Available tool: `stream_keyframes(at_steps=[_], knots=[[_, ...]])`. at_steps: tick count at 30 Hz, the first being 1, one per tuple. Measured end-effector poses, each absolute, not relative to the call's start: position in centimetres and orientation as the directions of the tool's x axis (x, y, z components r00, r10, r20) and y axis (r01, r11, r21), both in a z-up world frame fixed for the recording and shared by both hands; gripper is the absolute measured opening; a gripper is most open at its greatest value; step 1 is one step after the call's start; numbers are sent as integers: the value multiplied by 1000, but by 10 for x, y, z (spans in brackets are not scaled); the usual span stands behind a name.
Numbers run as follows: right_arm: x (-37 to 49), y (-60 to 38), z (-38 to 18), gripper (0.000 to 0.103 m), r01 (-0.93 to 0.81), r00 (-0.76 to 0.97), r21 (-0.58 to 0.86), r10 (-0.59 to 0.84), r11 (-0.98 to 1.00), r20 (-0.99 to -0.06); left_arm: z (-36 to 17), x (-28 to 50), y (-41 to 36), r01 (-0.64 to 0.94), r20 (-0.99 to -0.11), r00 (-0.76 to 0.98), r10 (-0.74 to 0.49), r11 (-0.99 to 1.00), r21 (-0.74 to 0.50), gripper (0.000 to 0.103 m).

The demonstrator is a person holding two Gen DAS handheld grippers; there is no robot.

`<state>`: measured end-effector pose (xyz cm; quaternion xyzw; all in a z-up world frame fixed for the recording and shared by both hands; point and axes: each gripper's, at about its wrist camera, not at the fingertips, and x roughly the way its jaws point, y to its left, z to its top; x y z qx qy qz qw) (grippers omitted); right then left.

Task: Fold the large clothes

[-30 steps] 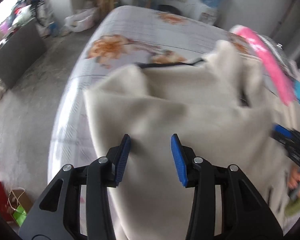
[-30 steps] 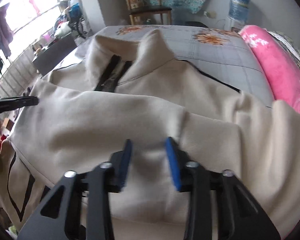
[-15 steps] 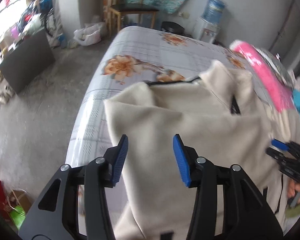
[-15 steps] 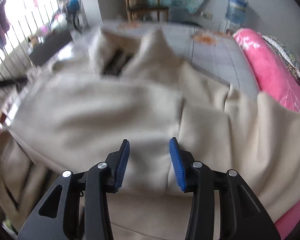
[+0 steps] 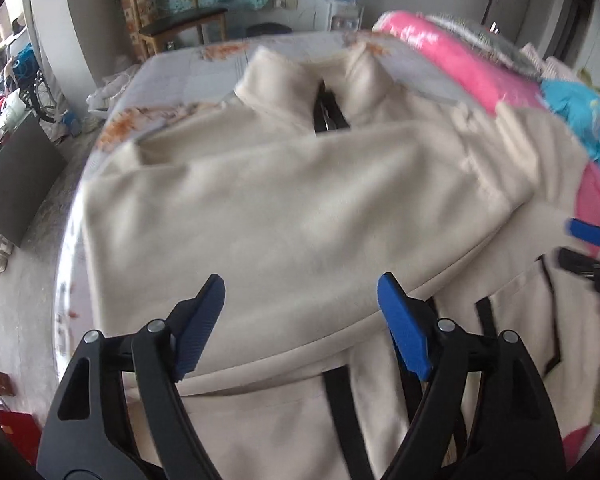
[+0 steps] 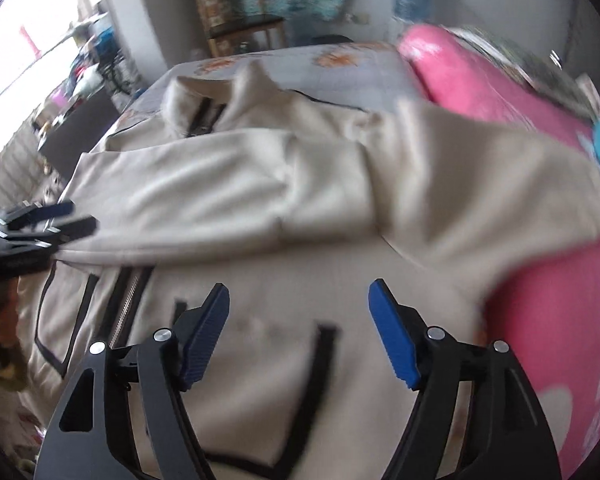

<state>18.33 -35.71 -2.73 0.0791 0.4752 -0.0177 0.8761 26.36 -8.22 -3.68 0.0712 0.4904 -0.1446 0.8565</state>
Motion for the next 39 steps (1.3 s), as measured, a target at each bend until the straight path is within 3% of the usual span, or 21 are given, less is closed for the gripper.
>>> stream_keyframes(at_steps=[3, 5, 17, 25, 39], knots=[[161, -395, -22, 72, 184, 563, 162, 31, 969, -826, -57, 266, -88, 292, -880, 456, -131, 956, 8, 77], [147, -428, -15, 74, 254, 570, 197, 18, 947, -822, -63, 265, -85, 260, -878, 465, -118, 965, 8, 86], [110, -638, -28, 74, 621, 642, 508, -15, 597, -766, -69, 264, -79, 254, -874, 470, -125, 967, -1, 95], [138, -705, -50, 73, 648, 696, 619, -17, 443, -718, -67, 266, -79, 254, -873, 471, -125, 967, -1, 95], [181, -774, -78, 57, 694, 712, 666, -126, 274, -690, -68, 267, -80, 240, -877, 467, -113, 971, 2, 95]])
